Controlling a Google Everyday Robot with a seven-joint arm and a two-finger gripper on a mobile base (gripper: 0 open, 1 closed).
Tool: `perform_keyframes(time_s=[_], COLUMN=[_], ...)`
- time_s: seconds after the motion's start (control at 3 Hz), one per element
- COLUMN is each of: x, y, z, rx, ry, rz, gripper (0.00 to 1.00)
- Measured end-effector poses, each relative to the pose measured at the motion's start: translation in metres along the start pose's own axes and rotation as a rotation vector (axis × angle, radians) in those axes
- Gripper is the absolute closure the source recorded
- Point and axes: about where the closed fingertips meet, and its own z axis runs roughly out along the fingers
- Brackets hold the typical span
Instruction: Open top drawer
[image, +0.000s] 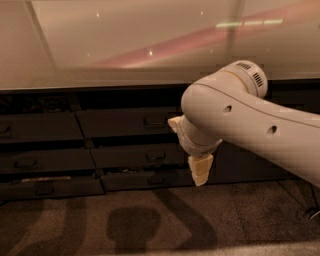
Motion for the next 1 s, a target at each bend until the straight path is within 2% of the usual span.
perform_keyframes(time_s=[0.33, 0.67, 1.0], x=[0.035, 0.06, 0.06], y=[-0.031, -0.075, -0.075], z=[0.01, 0.008, 0.008], rx=[-0.032, -0.015, -0.016], ry=[0.052, 0.074, 0.074], rz=[0.053, 0.085, 0.085], gripper=[0.0, 0.0, 0.0])
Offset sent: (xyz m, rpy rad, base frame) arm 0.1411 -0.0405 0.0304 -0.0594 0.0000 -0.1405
